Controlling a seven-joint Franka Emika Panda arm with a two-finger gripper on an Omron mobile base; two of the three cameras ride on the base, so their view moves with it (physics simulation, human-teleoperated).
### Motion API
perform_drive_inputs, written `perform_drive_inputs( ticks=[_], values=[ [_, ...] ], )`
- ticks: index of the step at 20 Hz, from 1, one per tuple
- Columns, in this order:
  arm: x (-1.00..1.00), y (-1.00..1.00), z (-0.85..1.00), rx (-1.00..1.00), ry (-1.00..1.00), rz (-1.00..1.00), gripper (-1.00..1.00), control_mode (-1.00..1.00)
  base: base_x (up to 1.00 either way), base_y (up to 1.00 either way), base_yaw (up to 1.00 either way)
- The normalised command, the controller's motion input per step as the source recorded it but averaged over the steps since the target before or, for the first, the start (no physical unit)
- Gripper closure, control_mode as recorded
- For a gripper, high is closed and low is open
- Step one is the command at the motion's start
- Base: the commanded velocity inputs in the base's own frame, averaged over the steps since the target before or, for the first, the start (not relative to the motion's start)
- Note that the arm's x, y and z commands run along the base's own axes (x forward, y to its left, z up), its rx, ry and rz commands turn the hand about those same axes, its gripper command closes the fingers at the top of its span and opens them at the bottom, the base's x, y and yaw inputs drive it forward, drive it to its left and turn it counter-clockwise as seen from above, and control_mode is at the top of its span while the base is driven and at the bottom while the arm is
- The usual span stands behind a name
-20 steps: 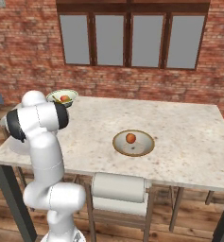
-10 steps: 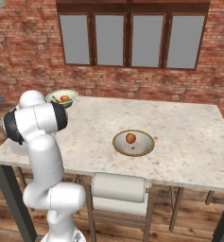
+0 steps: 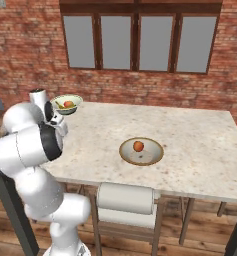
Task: Take the fruits from the plate on the dining counter and place two fruits in each bowl.
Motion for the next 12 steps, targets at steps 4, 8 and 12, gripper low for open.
perform_drive_inputs(
  ticks=[4,8,12],
  values=[
    [-0.42,-1.0,0.54,0.04,0.0,0.0,1.0,-1.0,0.0,0.0,0.0],
    [-0.34,-1.0,0.36,0.1,0.0,0.0,1.0,-1.0,0.0,0.0,0.0],
    [-0.2,-1.0,0.2,0.06,0.0,0.0,1.0,-1.0,0.0,0.0,0.0]
  ],
)
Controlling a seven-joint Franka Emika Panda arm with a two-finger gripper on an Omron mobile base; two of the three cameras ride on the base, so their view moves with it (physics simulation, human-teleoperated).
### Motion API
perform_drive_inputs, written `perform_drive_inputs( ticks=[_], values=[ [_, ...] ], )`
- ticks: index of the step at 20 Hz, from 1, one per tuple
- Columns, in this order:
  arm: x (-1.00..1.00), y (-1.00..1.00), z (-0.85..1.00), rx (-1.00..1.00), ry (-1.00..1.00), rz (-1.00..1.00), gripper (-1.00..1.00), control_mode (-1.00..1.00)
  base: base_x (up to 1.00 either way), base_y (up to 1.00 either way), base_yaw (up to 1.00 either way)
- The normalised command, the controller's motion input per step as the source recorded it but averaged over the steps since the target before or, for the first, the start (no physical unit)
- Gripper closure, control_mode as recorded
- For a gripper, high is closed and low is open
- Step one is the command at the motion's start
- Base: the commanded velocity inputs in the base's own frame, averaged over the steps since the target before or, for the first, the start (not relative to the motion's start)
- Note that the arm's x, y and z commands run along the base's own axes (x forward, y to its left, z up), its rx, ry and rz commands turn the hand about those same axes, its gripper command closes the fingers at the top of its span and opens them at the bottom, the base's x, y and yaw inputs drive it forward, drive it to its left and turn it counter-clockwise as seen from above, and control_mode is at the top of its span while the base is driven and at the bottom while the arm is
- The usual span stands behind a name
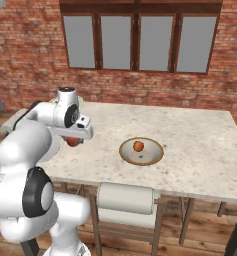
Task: Take the fruits from the plate on the dining counter and place two fruits in each bowl.
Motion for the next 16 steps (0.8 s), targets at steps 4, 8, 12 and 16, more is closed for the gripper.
perform_drive_inputs(
  ticks=[4,8,12,16],
  values=[
    [-0.24,-1.0,0.14,0.05,0.0,0.0,1.0,-1.0,0.0,0.0,0.0],
    [-0.19,-1.0,0.14,0.04,0.0,0.0,1.0,-1.0,0.0,0.0,0.0],
    [0.0,-1.0,0.22,0.02,0.04,-0.04,1.0,-1.0,0.0,0.0,0.0],
    [0.0,-1.0,0.19,0.0,0.04,-0.07,1.0,-1.0,0.0,0.0,0.0]
  ],
)
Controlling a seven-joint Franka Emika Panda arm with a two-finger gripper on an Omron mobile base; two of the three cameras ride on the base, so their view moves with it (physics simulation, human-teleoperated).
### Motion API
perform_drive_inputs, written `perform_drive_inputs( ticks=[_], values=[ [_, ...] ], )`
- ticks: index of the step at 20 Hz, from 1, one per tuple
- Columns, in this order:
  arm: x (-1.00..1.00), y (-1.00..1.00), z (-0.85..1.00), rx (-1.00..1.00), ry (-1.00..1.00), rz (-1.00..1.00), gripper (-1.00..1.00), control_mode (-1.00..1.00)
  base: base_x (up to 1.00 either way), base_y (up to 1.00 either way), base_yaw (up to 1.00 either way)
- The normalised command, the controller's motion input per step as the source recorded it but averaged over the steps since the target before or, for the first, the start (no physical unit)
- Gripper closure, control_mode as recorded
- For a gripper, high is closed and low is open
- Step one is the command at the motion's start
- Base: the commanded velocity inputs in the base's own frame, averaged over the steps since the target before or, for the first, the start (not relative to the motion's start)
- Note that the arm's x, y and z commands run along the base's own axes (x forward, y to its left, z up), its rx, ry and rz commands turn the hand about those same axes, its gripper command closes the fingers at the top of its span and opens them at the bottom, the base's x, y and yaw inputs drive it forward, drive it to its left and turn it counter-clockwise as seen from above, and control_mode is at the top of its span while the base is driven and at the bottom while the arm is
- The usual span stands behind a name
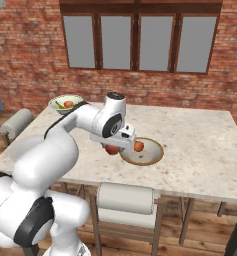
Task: Take the fruits from the plate on the dining counter and place two fruits in each bowl.
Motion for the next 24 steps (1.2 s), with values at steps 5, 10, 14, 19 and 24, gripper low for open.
perform_drive_inputs(
  ticks=[5,10,14,19,24],
  values=[
    [0.08,-0.87,0.02,-0.03,0.09,-0.05,1.0,-1.0,0.0,0.0,0.0],
    [0.37,-0.62,0.0,-0.02,0.13,-0.04,1.0,-1.0,0.0,0.0,0.0],
    [0.51,-0.22,-0.16,0.03,0.03,0.0,1.0,-1.0,0.0,0.0,0.0],
    [0.4,0.0,-0.58,0.0,0.0,0.0,1.0,-1.0,0.0,0.0,0.0],
    [0.35,-0.01,-0.72,0.0,0.0,0.0,1.0,-1.0,0.0,0.0,0.0]
  ],
)
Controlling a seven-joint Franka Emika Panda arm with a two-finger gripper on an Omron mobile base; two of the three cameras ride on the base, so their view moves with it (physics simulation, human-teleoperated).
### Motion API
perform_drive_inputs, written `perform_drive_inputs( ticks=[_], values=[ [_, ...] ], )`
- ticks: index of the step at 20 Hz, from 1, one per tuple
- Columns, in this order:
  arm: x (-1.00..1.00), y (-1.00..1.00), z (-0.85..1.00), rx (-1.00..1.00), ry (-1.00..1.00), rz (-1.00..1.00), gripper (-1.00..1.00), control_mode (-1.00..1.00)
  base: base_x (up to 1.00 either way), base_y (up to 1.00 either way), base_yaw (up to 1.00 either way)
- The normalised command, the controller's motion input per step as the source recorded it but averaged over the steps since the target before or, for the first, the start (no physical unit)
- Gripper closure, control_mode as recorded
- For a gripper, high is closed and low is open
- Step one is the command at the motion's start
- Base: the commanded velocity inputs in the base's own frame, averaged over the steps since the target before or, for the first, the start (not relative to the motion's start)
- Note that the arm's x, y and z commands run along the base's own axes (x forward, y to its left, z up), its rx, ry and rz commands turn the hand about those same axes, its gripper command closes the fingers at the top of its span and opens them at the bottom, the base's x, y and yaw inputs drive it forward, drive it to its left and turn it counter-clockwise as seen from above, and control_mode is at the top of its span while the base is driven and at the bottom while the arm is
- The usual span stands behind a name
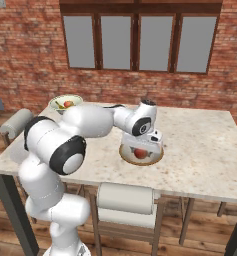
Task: Take the fruits from the plate on the dining counter and place two fruits in each bowl.
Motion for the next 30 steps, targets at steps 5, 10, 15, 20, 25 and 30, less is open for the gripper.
perform_drive_inputs(
  ticks=[5,10,15,20,25,30],
  values=[
    [0.26,-0.09,-0.51,0.02,0.0,0.0,1.0,-1.0,0.0,0.0,0.0],
    [0.24,-0.31,-0.06,0.08,0.0,0.0,1.0,-1.0,0.0,0.0,0.0],
    [0.22,-0.06,-0.02,0.03,0.0,0.0,1.0,-1.0,0.0,0.0,0.0],
    [0.17,0.13,-0.41,0.0,0.0,0.0,1.0,-1.0,0.0,0.0,0.0],
    [0.16,0.21,-0.45,0.0,0.0,0.0,-1.0,-1.0,0.0,0.0,0.0],
    [-0.01,0.01,0.02,0.0,-0.11,-0.01,-1.0,-1.0,0.0,0.0,0.0]
  ],
)
